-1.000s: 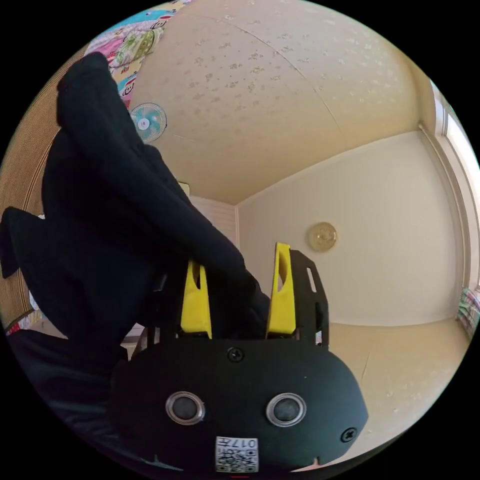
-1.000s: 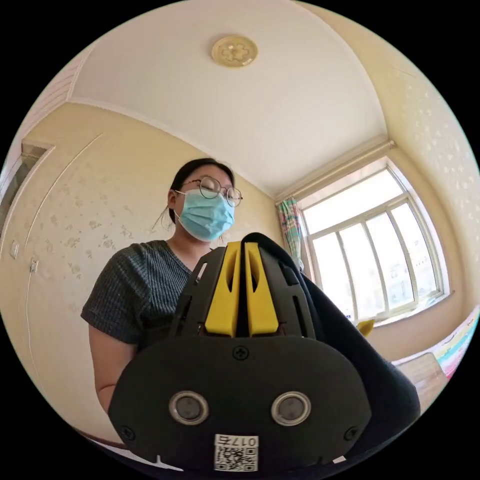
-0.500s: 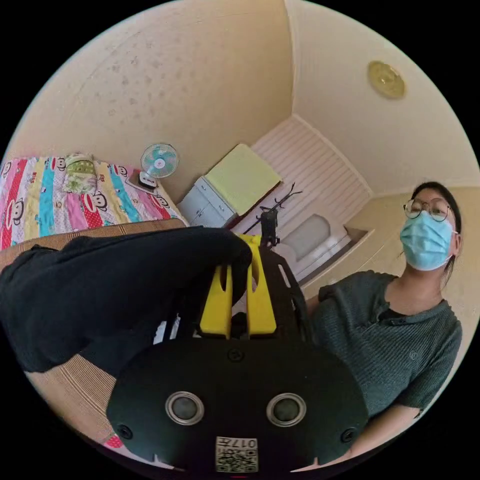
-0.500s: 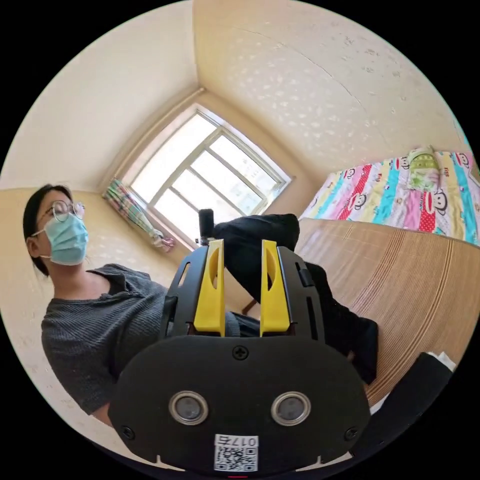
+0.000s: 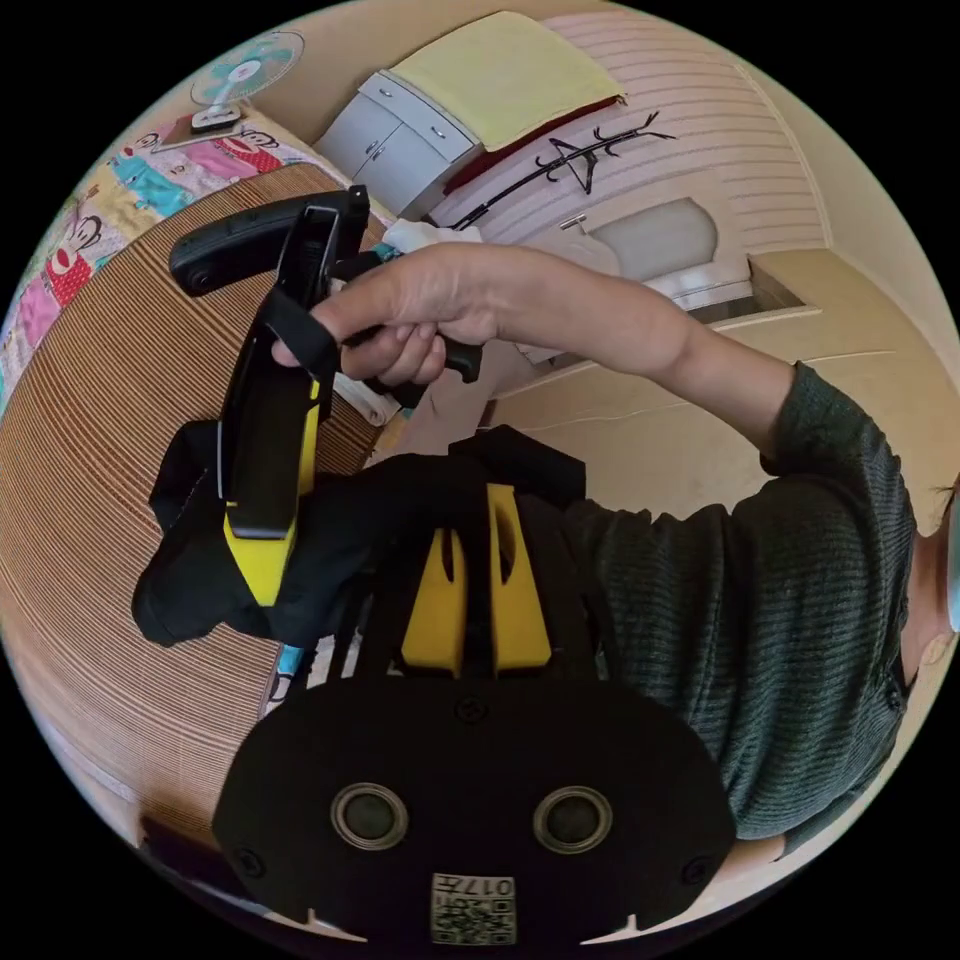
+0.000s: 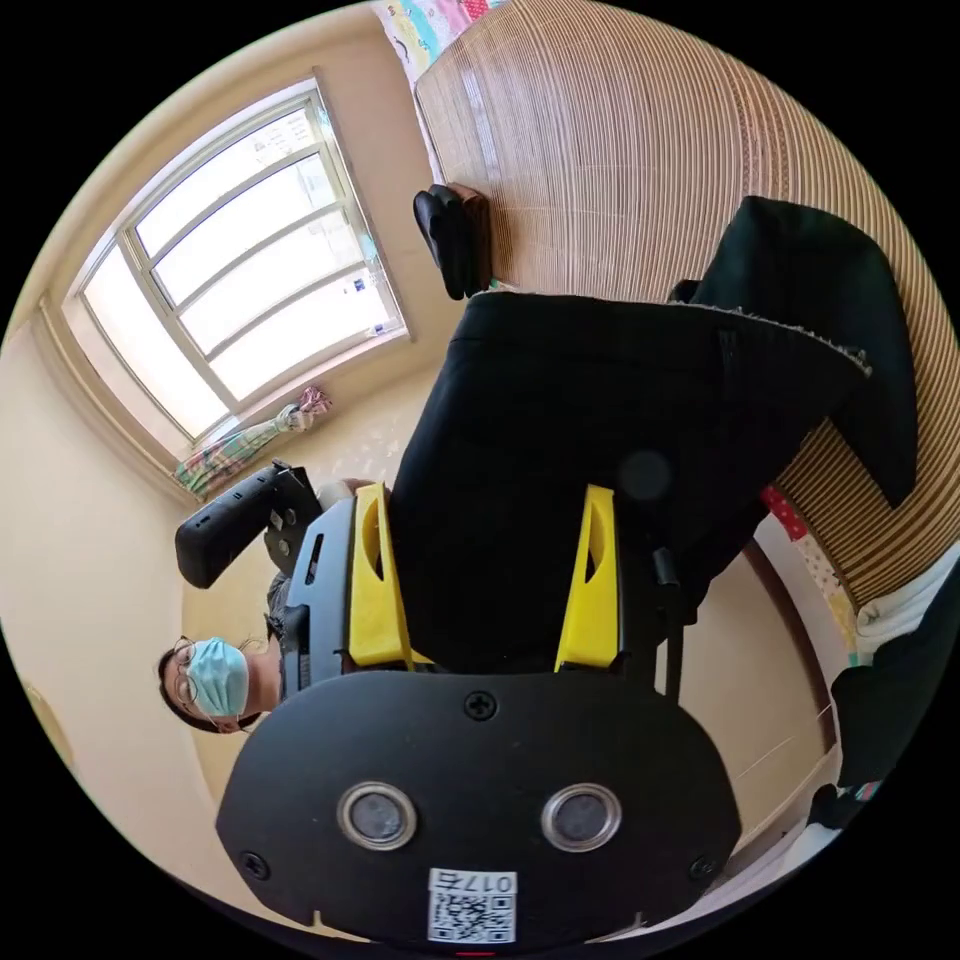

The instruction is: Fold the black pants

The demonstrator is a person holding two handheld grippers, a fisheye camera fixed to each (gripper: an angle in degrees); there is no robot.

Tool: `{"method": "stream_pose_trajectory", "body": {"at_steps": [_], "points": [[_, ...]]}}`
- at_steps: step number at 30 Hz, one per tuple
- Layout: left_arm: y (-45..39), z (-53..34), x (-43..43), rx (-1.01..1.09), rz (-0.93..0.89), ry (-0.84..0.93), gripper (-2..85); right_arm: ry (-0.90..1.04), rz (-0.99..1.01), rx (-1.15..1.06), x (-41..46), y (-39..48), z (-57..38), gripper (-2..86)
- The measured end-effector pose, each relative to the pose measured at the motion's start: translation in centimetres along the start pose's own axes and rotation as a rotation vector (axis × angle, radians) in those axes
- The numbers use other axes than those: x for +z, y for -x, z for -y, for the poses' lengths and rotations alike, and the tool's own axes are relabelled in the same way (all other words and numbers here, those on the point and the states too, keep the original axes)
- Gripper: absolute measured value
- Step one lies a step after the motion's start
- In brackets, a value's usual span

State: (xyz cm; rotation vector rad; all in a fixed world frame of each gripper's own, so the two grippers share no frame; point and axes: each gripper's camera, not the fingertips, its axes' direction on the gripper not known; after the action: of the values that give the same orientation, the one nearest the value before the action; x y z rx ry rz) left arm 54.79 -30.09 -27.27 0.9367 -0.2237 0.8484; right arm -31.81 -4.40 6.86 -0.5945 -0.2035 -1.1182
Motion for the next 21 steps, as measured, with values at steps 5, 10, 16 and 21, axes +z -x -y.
{"method": "stream_pose_trajectory", "body": {"at_steps": [5, 10, 16, 21], "points": [[-3.4, 4.2, 5.0, 0.134, 0.143, 0.171, 0.9, 0.095, -0.078, -0.030, -0.3, 2.6, 1.3, 27.9], [-3.9, 7.1, 8.3, 0.150, 0.197, 0.263, 1.4, 0.223, -0.475, 0.063, 3.5, 2.6, 1.8, 22.6], [-2.3, 6.2, 7.4, 0.080, 0.194, 0.235, 2.9, -0.089, -0.428, -0.142, 2.6, 2.8, -2.9, 9.8], [-3.5, 5.2, 2.5, 0.087, 0.259, 0.098, 4.1, -0.374, -0.220, -0.391, 0.9, 6.4, -9.8, 4.4]]}}
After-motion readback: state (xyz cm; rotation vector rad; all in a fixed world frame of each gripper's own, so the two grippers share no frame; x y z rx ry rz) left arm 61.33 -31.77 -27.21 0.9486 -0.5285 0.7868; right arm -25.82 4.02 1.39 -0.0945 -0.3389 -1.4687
